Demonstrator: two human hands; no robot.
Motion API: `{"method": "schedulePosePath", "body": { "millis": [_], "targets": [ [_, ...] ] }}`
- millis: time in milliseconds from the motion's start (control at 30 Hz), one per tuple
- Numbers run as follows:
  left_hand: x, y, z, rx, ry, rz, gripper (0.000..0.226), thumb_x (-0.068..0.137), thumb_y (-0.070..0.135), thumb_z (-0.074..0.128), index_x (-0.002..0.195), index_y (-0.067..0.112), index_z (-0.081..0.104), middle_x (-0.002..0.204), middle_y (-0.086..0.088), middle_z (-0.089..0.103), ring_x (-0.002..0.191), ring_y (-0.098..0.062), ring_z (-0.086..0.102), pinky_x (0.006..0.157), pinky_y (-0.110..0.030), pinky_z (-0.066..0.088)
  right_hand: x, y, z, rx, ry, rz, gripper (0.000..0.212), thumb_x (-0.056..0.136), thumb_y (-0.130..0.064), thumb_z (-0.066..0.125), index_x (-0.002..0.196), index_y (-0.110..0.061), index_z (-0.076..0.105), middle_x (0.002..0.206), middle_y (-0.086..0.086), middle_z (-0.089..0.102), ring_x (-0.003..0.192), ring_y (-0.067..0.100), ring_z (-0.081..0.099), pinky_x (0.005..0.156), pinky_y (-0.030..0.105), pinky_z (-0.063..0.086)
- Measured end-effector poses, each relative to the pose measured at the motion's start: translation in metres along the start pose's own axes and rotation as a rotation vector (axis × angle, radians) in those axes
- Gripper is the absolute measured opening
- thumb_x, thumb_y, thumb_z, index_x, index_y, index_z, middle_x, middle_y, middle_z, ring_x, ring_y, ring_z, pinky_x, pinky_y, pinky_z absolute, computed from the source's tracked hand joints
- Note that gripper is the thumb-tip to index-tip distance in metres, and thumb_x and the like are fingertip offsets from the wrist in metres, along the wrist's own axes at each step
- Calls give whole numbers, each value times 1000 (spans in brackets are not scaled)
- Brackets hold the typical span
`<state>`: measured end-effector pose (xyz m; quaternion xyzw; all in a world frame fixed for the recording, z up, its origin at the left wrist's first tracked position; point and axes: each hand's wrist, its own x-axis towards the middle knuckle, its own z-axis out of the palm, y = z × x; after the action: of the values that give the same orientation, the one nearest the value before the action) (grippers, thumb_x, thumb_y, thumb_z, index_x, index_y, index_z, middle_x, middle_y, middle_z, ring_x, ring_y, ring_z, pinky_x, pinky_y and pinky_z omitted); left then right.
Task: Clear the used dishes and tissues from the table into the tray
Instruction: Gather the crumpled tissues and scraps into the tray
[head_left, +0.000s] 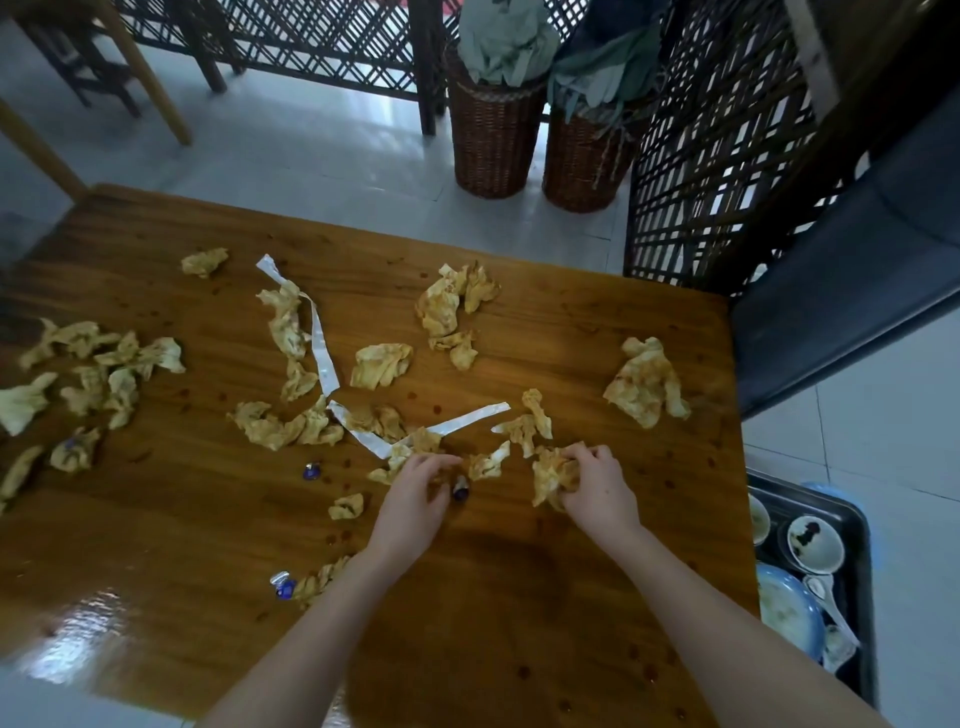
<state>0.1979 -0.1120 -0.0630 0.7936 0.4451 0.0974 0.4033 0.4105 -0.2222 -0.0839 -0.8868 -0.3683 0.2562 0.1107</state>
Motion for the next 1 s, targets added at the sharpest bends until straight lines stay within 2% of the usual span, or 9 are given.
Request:
{"method": "schedulePosePath", "body": {
  "millis": [133, 233, 333, 467, 567, 633, 767, 900, 1000],
  "targets": [
    [4, -4, 0, -8, -3, -14, 34, 94, 8, 54, 122, 26, 60, 116, 14, 50, 108, -1, 47, 94, -14, 37, 4, 0, 7, -21, -26, 30, 59, 77, -31, 72, 129, -30, 45, 116, -4, 40, 107, 15, 45, 66, 26, 49],
    [6, -5, 1, 20, -6, -4, 35, 93, 8, 55, 123, 26, 59, 119, 14, 50, 108, 3, 43, 92, -8, 34, 7, -2, 9, -28, -30, 43, 54, 77, -30, 73, 125, -28, 47, 111, -3, 42, 99, 15, 49, 70, 30, 52],
    [9, -3, 4, 27, -15, -6, 36, 93, 7, 54, 123, 26, 59, 119, 14, 49, 107, 3, 42, 83, 0, 32, 5, -2, 9, -26, -25, 32, 45, 76, -27, 73, 116, -28, 52, 98, -8, 44, 87, 11, 50, 64, 27, 49],
    [14, 2, 6, 7, -43, 1, 35, 93, 8, 54, 123, 26, 59, 119, 11, 50, 106, -3, 48, 88, -13, 39, 1, 2, 6, -7, -8, 9, 40, 76, -27, 73, 111, -30, 54, 94, -11, 43, 84, 10, 48, 57, 24, 42],
    [20, 7, 9, 25, -69, 18, 37, 93, 8, 55, 124, 27, 58, 118, 11, 50, 100, -5, 52, 85, -16, 41, -3, 7, 0, 14, 25, 2, 41, 77, -26, 72, 113, -30, 54, 94, -12, 42, 85, 9, 48, 52, 22, 38],
    [26, 13, 13, 31, -89, 26, 39, 92, 6, 55, 125, 28, 58, 119, 11, 50, 103, -7, 52, 87, -16, 41, -5, 13, -6, 31, 49, 6, 41, 77, -24, 71, 114, -29, 54, 94, -11, 42, 85, 10, 47, 51, 22, 36],
    [40, 25, 24, 83, -141, 53, 45, 91, 4, 53, 128, 29, 54, 125, 11, 48, 108, -11, 52, 87, -18, 43, -10, 27, -18, 89, 74, 34, 43, 76, -22, 73, 114, -27, 54, 98, -8, 44, 88, 11, 48, 57, 27, 45],
    [55, 31, 37, 160, -206, 14, 54, 88, 2, 56, 135, 28, 48, 137, 5, 42, 119, -15, 49, 94, -28, 49, -17, 41, -28, 156, 101, 23, 45, 74, -25, 77, 113, -26, 57, 99, -8, 47, 87, 9, 47, 66, 27, 48],
    [60, 32, 46, 244, -210, 26, 49, 89, 5, 56, 133, 27, 49, 133, 2, 44, 119, -18, 49, 89, -32, 51, -22, 51, -32, 227, 127, 19, 42, 74, -28, 77, 111, -25, 58, 100, -6, 50, 91, 12, 52, 71, 29, 50]
  ]
}}
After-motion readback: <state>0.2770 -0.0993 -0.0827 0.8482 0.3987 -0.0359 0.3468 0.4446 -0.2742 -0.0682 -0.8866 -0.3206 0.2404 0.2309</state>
